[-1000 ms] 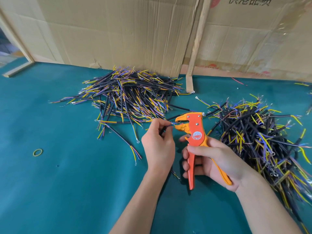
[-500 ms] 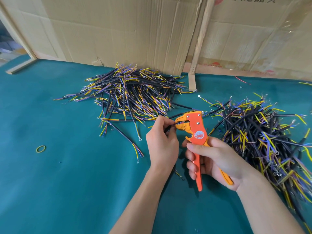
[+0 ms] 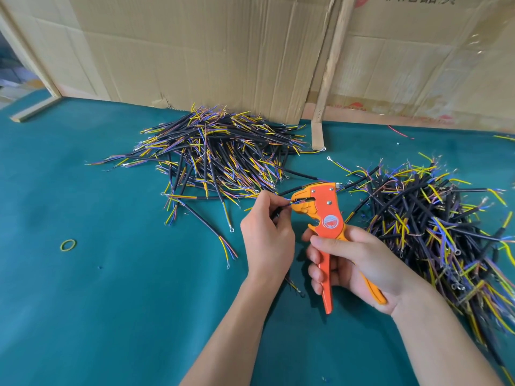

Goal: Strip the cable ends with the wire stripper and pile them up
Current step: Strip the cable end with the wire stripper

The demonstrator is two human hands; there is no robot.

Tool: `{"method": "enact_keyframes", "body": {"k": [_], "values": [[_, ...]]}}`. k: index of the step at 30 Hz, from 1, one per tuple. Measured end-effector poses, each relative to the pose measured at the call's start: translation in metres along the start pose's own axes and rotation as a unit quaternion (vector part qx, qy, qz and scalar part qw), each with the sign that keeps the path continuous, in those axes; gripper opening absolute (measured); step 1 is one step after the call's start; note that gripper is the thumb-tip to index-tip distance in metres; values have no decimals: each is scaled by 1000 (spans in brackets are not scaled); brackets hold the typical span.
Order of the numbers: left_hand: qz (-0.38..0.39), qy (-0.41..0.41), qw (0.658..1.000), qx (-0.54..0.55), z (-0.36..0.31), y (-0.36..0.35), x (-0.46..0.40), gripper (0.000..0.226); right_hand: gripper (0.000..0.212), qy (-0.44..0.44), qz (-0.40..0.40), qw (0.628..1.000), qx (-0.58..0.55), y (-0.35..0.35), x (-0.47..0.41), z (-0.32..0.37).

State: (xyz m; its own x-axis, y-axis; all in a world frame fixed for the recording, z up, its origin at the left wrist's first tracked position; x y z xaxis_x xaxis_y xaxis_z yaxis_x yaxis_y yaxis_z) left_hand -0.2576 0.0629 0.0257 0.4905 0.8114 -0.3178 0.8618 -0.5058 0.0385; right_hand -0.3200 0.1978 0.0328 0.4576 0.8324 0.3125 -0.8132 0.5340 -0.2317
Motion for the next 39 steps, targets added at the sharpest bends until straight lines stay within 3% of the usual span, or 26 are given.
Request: {"method": "enact_keyframes", "body": {"k": [10,14,20,26,39], "values": [[0,3,1000,1,1,0,0,24,36,-3,-8,1000,-6,-2,0,0],[-5,6,1000,9,2,1,-1,24,30,-6,0,1000,-23,-6,-1,-1],[4,7,1000,25,1,-1,-1,15,45,12,-76,997,8,-9,-7,-3],[-10,23,999,47,5,1,-2,13,21,15,-5,999,-52,-6,-2,2],[25,97,987,123,18,4,-7,12,47,-31,-2,999,-22,7,2,1]]}}
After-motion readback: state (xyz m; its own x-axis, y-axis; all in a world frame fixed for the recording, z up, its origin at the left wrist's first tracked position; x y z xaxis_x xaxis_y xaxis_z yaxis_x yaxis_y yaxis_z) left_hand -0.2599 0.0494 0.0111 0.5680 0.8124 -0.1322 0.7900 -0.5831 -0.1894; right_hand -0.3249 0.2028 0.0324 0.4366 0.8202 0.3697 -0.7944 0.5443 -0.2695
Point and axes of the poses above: each hand's wrist, its own x-axis away from the middle knuckle, its own y-axis out of the back of the hand, z = x × y, the point moved 4 cm from there along -x, towards the middle knuckle, and after that the axes turned 8 degrees about x, right-handed, at the moved point
